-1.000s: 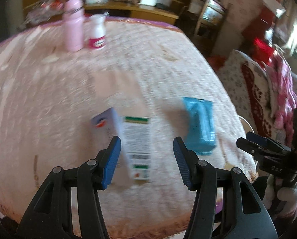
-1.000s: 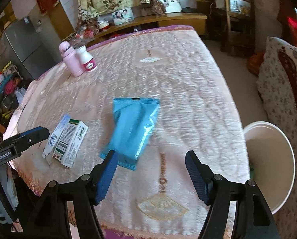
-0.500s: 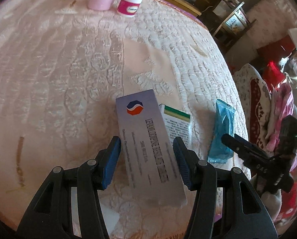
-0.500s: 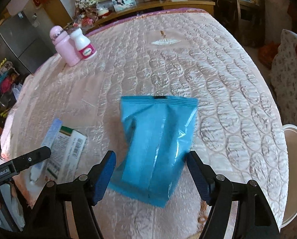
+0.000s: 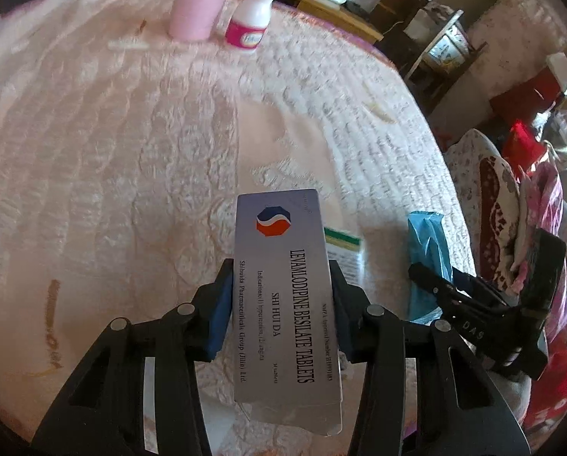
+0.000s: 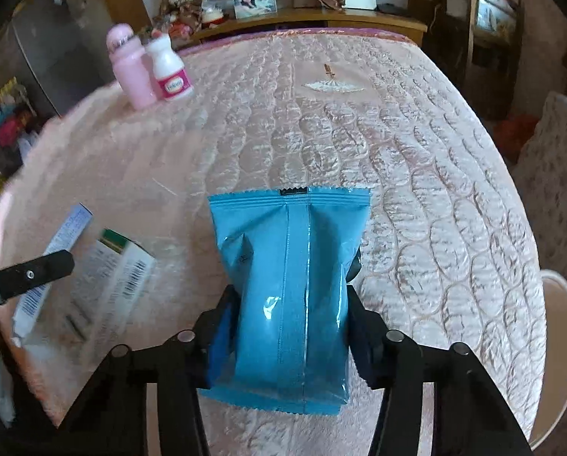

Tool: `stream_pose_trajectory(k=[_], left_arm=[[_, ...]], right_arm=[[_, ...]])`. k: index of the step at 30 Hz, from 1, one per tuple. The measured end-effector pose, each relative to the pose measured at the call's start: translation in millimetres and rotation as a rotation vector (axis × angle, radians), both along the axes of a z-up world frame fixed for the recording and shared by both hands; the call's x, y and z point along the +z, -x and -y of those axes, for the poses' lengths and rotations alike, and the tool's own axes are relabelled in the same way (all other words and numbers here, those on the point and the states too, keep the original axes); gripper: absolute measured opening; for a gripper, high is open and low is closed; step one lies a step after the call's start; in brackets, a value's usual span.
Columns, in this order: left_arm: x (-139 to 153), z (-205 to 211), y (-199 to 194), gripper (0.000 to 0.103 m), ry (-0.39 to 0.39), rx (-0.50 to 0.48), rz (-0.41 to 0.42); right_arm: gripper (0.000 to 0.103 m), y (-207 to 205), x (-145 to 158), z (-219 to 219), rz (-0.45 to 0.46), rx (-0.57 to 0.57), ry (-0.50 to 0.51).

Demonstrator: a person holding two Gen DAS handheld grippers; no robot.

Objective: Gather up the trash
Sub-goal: 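Grasp blue packet with right gripper while left gripper grasps white medicine box, then lift the blue packet and medicine box and carry them to the bucket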

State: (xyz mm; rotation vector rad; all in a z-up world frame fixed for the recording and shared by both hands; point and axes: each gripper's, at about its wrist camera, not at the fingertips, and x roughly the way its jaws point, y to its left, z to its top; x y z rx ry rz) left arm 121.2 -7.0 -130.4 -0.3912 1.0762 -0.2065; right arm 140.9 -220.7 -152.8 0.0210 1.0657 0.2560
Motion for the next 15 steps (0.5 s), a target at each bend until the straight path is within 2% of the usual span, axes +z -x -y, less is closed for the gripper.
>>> stream_pose_trajectory(k=[7, 15], left_arm=[[27.9, 18.4, 9.7, 0.044, -0.016, -0.041, 0.078], [34.8, 46.1, 13.3, 0.044, -0.041, -0.083, 0.102]], right_arm=[[0.051, 18.9, 29.0, 9.9, 0.052, 0.012, -0.020], [0.051, 34.8, 44.8, 23.1, 0.072, 0.003, -0.029]])
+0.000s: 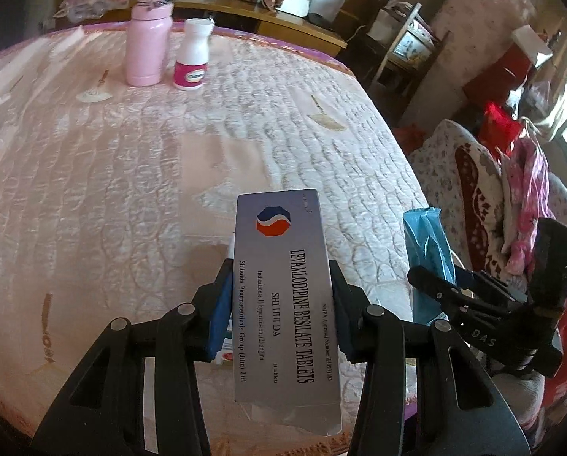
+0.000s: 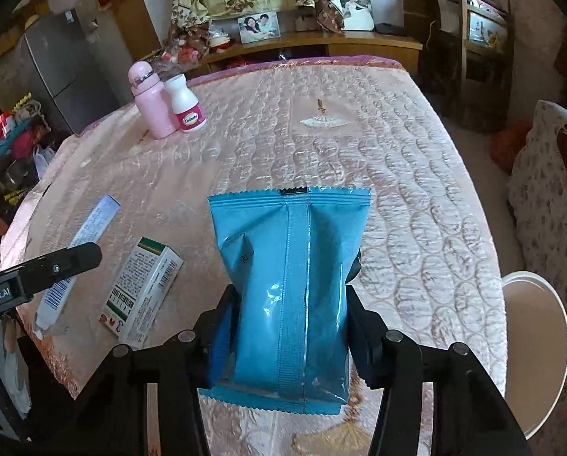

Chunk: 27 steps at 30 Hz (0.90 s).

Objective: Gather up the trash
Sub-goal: 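Lift the blue packet and medicine box and carry them to the bucket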

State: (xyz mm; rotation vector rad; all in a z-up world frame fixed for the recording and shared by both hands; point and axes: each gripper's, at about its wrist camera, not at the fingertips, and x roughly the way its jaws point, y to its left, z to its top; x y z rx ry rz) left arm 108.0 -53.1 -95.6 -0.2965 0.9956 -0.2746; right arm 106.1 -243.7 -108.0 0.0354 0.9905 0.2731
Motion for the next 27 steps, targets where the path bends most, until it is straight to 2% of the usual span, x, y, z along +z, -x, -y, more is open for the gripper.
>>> stream_pose_trajectory(k=[13, 27], left_arm=[[9.9, 54.0, -3.0, 0.044, -0.023, -0.090, 0.025], [25.1, 151.1, -5.5, 0.044, -0.032, -0.229, 0.065]], right_arm=[[0.051, 17.7, 17.5, 45.7, 0.034, -0.054, -0.003], [0.051, 39.6, 34.9, 130.6, 0.066, -0.193, 0.011]])
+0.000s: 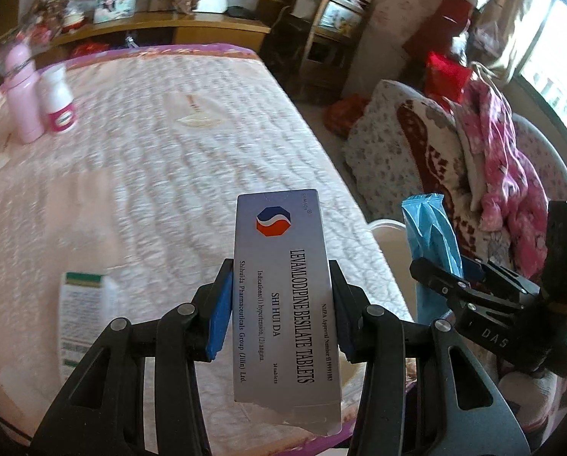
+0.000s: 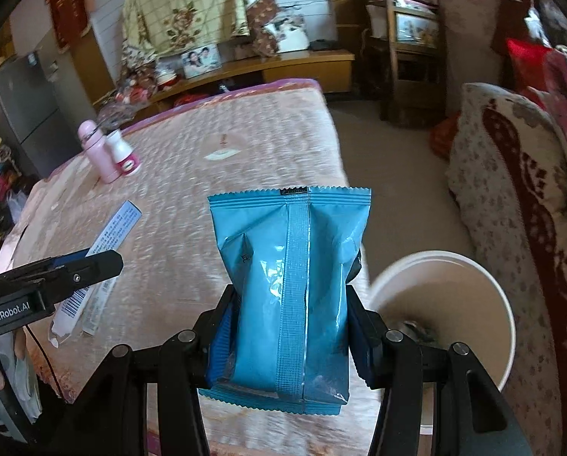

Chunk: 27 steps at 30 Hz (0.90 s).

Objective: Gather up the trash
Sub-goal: 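Lift the blue packet and medicine box and carry them to the bucket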

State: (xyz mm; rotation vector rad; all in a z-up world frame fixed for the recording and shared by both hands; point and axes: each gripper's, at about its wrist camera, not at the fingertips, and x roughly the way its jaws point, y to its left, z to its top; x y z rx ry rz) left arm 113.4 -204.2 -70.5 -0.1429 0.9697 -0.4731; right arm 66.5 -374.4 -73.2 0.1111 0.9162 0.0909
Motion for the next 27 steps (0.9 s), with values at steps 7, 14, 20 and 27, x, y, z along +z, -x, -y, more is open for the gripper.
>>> stream_pose_trajectory(k=[7, 14, 20, 27], left_arm=[[-3.2, 37.2, -0.6, 0.044, -0.020, -0.047, 0.004], [-5.8, 75.7, -0.5, 0.044, -0.045, -0.099, 0.014], [-11.0, 108.3, -2.0, 0.044, -0.061, -0.139, 0.014], [-19.5, 141.4, -2.1, 0.044, -0.075, -0.182, -0.005]], right_arm=[[0.051, 10.3, 0.5, 34.2, 0.005, -0.060, -0.005], [0.051, 19.8, -3.5, 68.0, 0.000, -0.116, -0.003], [0.051, 27.2, -11.1, 96.1, -0.013, -0.165, -0.007], [0.051, 34.4, -25.0, 123.0, -0.038, -0.212, -0.014]])
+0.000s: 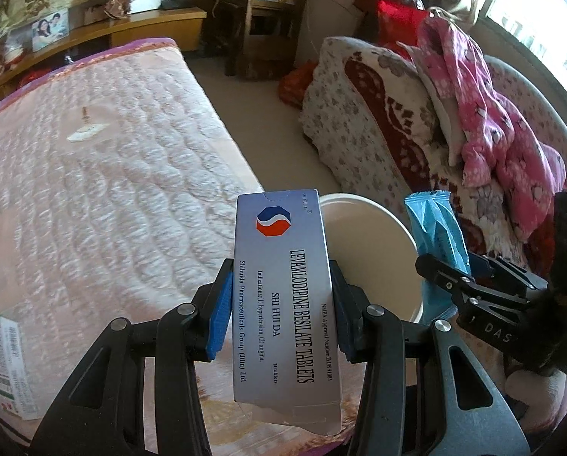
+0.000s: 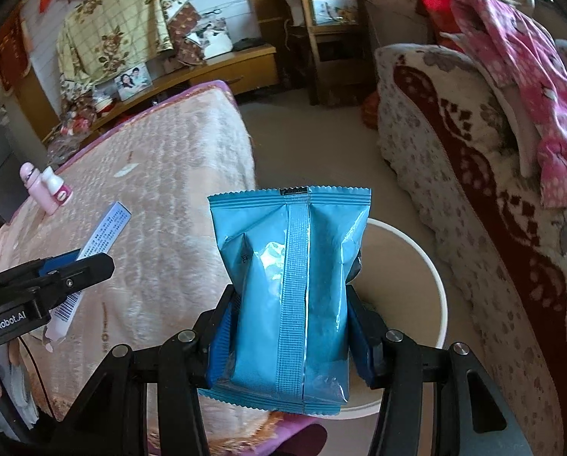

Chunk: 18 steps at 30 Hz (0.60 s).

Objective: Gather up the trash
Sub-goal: 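Lift the blue packet and medicine box and carry them to the bucket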

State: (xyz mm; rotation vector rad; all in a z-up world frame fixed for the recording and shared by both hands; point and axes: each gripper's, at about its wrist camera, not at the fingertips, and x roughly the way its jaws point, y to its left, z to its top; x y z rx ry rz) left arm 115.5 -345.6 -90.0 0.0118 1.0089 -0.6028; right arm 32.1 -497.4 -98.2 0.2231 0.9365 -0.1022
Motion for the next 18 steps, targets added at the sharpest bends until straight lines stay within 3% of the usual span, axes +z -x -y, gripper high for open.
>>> stream_pose_trajectory(k=[18], left_arm=[[-20.8, 68.9, -3.9, 0.044, 0.014, -0.082, -0.068]], right_arm=[[0.052, 8.0, -34.1, 46.6, -0.065, -0.086, -0.024]])
